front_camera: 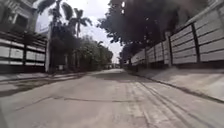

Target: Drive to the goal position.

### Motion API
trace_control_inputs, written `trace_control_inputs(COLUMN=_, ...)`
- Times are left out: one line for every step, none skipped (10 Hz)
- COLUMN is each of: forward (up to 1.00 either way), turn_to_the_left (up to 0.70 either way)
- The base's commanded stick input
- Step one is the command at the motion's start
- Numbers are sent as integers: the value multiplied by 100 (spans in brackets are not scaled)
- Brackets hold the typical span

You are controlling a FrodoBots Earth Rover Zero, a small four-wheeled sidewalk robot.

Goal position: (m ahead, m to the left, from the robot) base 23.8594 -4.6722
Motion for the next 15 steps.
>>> trace_control_inputs(forward=50, turn_to_the_left=0)
trace_control_inputs(forward=50, turn_to_the_left=0)
trace_control_inputs(forward=50, turn_to_the_left=0)
trace_control_inputs(forward=50, turn_to_the_left=0)
trace_control_inputs(forward=50, turn_to_the_left=0)
trace_control_inputs(forward=50, turn_to_the_left=0)
trace_control_inputs(forward=50, turn_to_the_left=0)
trace_control_inputs(forward=50, turn_to_the_left=0)
trace_control_inputs(forward=50, turn_to_the_left=0)
trace_control_inputs(forward=50, turn_to_the_left=0)
trace_control_inputs(forward=50, turn_to_the_left=0)
trace_control_inputs(forward=50, turn_to_the_left=0)
trace_control_inputs(forward=50, turn_to_the_left=0)
trace_control_inputs(forward=50, turn_to_the_left=0)
trace_control_inputs(forward=50, turn_to_the_left=0)
